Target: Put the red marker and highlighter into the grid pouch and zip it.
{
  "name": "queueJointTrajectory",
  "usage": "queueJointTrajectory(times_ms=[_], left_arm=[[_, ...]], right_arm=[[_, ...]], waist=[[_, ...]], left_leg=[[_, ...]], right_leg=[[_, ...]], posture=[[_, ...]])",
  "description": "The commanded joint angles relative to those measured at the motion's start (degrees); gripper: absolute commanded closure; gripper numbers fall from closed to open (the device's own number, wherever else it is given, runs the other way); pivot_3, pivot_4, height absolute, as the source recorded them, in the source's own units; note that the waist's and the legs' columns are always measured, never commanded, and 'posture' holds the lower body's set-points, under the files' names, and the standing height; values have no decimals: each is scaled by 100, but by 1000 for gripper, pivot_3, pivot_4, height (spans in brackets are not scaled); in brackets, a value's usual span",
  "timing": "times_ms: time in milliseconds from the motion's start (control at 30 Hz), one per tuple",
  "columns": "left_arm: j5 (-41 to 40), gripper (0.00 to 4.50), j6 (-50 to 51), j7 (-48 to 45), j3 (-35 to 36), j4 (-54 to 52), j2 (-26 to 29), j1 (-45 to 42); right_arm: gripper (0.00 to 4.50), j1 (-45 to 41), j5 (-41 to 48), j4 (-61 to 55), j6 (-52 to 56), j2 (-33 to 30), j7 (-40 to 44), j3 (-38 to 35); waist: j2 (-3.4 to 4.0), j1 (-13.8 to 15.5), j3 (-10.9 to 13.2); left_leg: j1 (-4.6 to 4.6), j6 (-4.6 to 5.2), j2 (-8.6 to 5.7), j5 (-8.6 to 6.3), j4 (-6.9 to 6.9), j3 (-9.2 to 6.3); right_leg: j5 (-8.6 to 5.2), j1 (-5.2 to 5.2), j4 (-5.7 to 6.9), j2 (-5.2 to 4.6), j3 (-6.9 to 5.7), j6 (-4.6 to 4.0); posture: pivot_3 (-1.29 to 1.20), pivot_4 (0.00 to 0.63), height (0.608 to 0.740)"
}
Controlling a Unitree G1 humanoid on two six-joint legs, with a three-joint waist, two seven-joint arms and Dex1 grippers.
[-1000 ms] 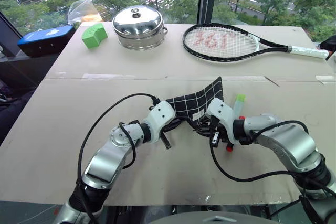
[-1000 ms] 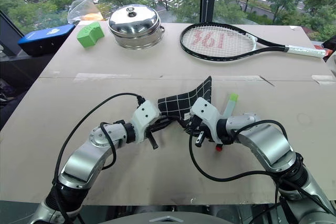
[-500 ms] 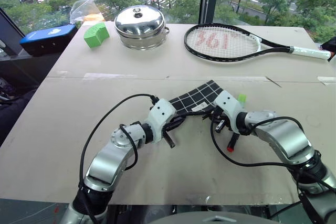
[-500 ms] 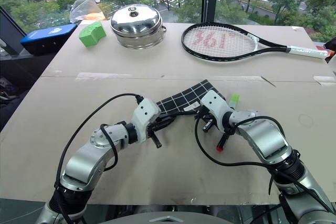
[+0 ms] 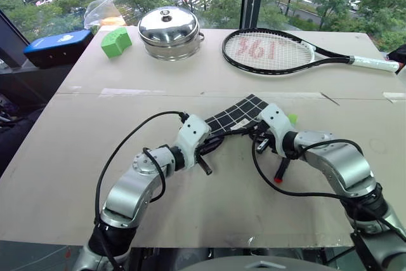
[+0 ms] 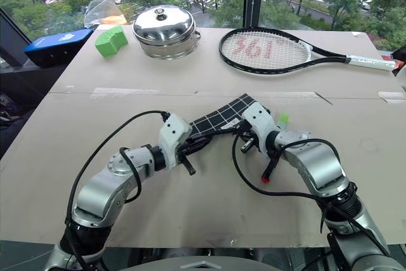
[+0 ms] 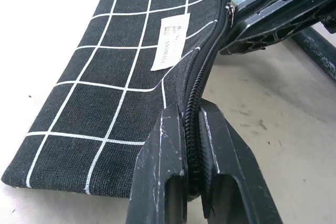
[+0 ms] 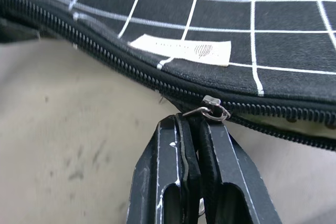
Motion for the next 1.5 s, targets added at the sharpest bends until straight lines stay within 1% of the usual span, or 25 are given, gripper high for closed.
queueJointTrajectory(times_ms=[33,133,367,633,900,1067,1300,1400,1500], left_arm=[[-282,4500,149,149,218,-155,-183,-178],[-383,4500,276,273,284,-183,-306,-221],[-428,4500,358,422,227,-220,-435,-277],[-456,4500,328,525,187,-148,-520,-359],[-315,4500,220,606,0,-61,-516,-487],[-173,4500,36,527,-231,-37,-395,-512],[59,4500,-298,469,-414,219,-315,-656],[209,4500,-558,380,-483,404,-232,-768],[233,4500,-745,285,-436,535,-206,-819]], right_arm=[[4408,-58,66,-309,106,161,-167,-126],[4408,-65,89,-339,189,304,-294,-222],[4408,-198,189,-384,425,892,-612,-477],[4408,-266,234,-473,606,985,-705,-458],[4408,-392,573,-717,793,1065,-472,-235],[4408,-576,514,-511,652,992,-417,43],[4408,-966,700,-173,336,612,339,515],[4408,-1045,638,-71,-10,292,744,731],[4408,-1044,501,242,-394,249,778,632]], waist=[[0,1,0],[0,1,0],[0,-3,0],[0,-5,0],[0,-9,0],[1,-11,0],[1,-9,0],[1,-2,1],[0,-4,1]], left_leg=[[0,0,0,0,0,0],[0,-1,0,0,0,0],[1,-2,0,1,0,-1],[1,-2,-1,1,0,2],[2,-2,-1,1,-1,1],[2,-2,-1,1,-1,2],[1,-1,-1,1,-1,0],[1,0,-1,0,-1,1],[0,0,-1,0,0,1]], right_leg=[[0,0,0,0,0,0],[0,0,1,7,1,0],[0,0,3,16,2,0],[0,0,2,17,6,0],[0,0,2,19,7,0],[0,0,2,20,8,-1],[0,0,2,20,6,-2],[0,-1,1,20,7,-2],[0,0,0,19,5,-2]], posture=[[0,150,740],[0,150,740],[0,150,740],[0,150,740],[0,150,740],[0,150,740],[0,150,740],[0,150,740],[0,150,740]])
